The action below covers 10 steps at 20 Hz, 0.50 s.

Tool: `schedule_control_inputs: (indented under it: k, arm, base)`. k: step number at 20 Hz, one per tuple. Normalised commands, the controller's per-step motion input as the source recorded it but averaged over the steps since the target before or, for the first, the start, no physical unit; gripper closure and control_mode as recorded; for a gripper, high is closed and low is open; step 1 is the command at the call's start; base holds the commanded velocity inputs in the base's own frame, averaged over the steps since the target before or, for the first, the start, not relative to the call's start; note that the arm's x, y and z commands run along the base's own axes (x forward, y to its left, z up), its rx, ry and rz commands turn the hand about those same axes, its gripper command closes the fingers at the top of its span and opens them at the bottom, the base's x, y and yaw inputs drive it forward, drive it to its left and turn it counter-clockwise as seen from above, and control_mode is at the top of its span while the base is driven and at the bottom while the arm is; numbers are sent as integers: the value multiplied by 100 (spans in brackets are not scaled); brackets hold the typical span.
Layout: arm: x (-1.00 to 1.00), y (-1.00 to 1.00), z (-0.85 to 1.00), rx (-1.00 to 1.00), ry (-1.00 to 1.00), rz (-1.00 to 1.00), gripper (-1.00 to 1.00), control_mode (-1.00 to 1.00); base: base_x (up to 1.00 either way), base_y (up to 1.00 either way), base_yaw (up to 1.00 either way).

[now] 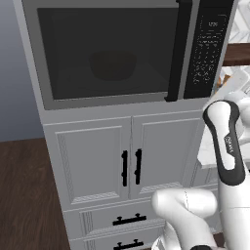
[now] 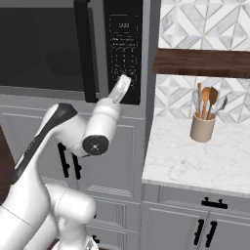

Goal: Open the microwave, place the bowl with waffle inside the microwave, then close the microwave door and turn it on.

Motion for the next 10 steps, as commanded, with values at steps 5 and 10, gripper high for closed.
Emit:
schedule_control_inputs:
  k: [5, 10]
  arm:
    - [38, -9, 0, 0, 0, 0, 100, -100]
    - [14, -20, 0, 0, 0, 0, 100, -100]
  base:
    - [0, 0, 0]
    - [0, 0, 0]
